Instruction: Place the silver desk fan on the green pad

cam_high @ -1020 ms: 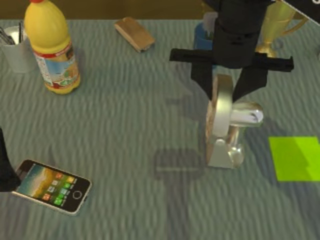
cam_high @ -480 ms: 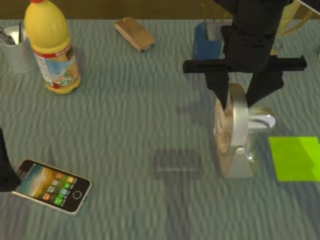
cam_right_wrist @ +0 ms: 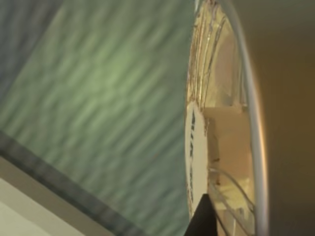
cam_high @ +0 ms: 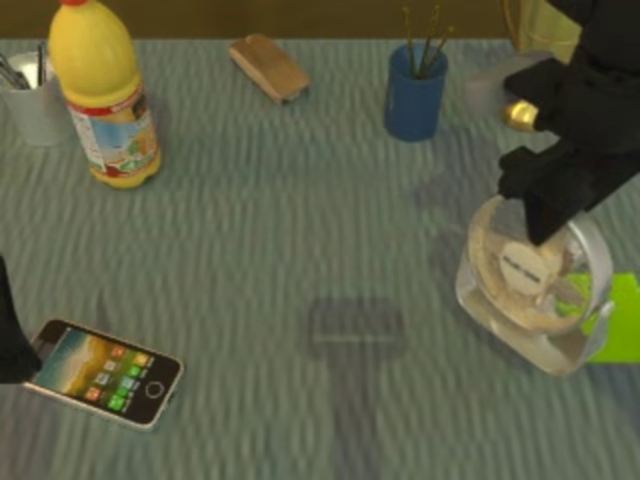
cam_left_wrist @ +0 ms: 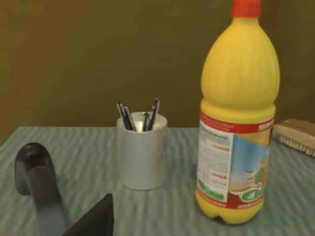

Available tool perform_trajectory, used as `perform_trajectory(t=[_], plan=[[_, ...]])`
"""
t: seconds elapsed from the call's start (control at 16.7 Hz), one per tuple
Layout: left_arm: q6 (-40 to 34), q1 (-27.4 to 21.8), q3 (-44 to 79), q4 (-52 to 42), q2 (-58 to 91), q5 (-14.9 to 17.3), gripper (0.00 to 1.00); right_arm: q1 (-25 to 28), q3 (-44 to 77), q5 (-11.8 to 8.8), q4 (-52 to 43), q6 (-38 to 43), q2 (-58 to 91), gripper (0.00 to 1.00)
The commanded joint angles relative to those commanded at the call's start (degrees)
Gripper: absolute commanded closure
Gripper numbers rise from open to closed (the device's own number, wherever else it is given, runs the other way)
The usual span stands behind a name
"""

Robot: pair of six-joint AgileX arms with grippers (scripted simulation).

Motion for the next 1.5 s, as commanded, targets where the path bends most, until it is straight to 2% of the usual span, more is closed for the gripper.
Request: perform_trajectory(t=[0.3, 0.54, 0.72, 0.96, 1.32, 1.5], plan=[[0.0, 0.0, 0.0, 0.0, 0.0, 0.0, 0.0, -6.21, -8.77, -0.45, 4.08, -29.67, -6.78, 1.0], [0.0, 0.0, 0.0, 0.0, 0.0, 0.0, 0.0, -10.76, -15.38, 0.87, 8.53, -49.45, -11.09, 1.0], [0.0, 0.0, 0.0, 0.0, 0.0, 0.0, 0.0, -13.38, -19.18, 2.25, 11.66, -60.21, -13.35, 1.0], [0.0, 0.0, 0.0, 0.0, 0.0, 0.0, 0.0, -15.05, -21.56, 3.39, 13.98, -66.26, -14.75, 1.0], [0.0, 0.0, 0.0, 0.0, 0.0, 0.0, 0.0, -14.76, -21.63, 3.31, 14.09, -66.14, -14.51, 1.0], [0.0, 0.0, 0.0, 0.0, 0.0, 0.0, 0.0, -14.83, -24.64, 3.33, 17.61, -65.93, -14.19, 1.0]])
